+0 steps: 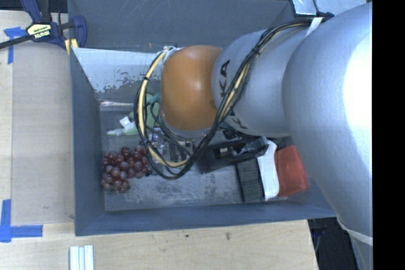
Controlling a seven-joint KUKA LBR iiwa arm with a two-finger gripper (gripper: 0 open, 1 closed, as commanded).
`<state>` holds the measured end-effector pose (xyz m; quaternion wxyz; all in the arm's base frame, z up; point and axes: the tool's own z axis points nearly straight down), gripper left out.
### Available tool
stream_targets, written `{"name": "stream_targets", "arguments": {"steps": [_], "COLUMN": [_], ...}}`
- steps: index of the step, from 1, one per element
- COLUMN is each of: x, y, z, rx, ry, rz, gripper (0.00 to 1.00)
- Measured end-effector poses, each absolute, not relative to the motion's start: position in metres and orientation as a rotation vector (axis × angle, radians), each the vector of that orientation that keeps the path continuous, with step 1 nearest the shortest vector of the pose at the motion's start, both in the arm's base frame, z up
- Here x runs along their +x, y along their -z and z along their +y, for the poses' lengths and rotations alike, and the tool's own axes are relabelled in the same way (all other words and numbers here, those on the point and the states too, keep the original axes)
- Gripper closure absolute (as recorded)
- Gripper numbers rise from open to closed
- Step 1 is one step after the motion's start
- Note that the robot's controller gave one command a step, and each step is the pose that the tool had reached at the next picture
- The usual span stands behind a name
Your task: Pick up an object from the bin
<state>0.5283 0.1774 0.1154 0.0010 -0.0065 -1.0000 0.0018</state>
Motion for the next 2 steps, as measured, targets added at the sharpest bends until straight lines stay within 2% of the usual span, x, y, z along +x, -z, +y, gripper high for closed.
{"name": "stream_targets", "arguments": {"steps": [1,2], "x": [0.538,0.528], "y": [-0.149,-0.169], "z": [0.173,0.18], "rx": [-0.094,-0.054], "ry": [0.003,-0.005], "rz": [-3.155,-3.143], "gripper": [1.0,1.0]}}
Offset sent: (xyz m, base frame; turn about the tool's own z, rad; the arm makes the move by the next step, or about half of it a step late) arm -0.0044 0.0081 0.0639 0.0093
